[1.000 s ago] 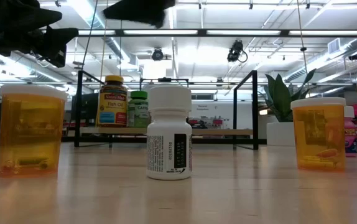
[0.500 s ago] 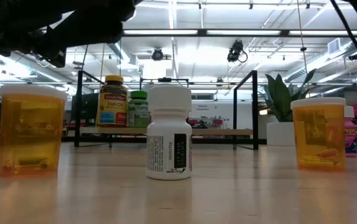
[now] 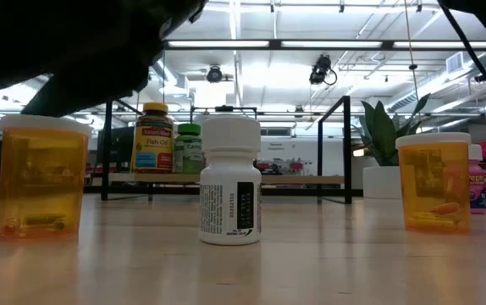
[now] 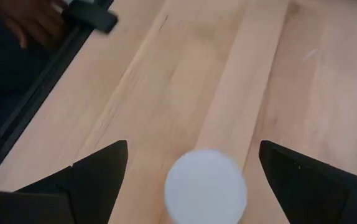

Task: Pick and place medicine bottles onto shelf by color
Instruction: Put the left yellow pill bottle on the shelf

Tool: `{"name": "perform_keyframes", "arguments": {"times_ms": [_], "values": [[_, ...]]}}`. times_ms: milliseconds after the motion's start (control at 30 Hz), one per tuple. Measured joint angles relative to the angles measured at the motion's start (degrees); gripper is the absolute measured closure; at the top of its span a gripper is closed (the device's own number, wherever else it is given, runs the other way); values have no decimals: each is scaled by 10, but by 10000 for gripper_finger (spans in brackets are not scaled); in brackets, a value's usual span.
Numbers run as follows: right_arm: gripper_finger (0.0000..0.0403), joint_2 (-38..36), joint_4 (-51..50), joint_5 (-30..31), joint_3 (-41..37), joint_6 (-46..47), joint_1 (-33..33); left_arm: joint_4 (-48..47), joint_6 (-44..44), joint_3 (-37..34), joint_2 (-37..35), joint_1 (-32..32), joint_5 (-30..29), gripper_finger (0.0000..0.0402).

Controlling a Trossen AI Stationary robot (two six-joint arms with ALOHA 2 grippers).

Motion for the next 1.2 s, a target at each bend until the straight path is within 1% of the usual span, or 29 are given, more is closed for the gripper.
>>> {"name": "perform_keyframes", "arguments": {"times_ms": [167,267,367,567,867,1000,1200], "values": [[12,5,1,12,0,-6,-1,1,0,0,0,0,0,203],[4,4,-5,34,0,-14,0,1,0,0,0,0,0,203],[6,4,-6,22,-1,-12,-1,0,0,0,0,0,0,207],[4,5,16,4,-30,-5,-3,0,0,0,0,0,0,205],[7,3,67,-1,-72,-5,-8,0,0,0,0,0,0,208],[15,4,76,-1,-79,-5,-10,0,0,0,0,0,0,206],[46,3,76,-1,-79,-5,-15,0,0,0,0,0,0,205]]}}
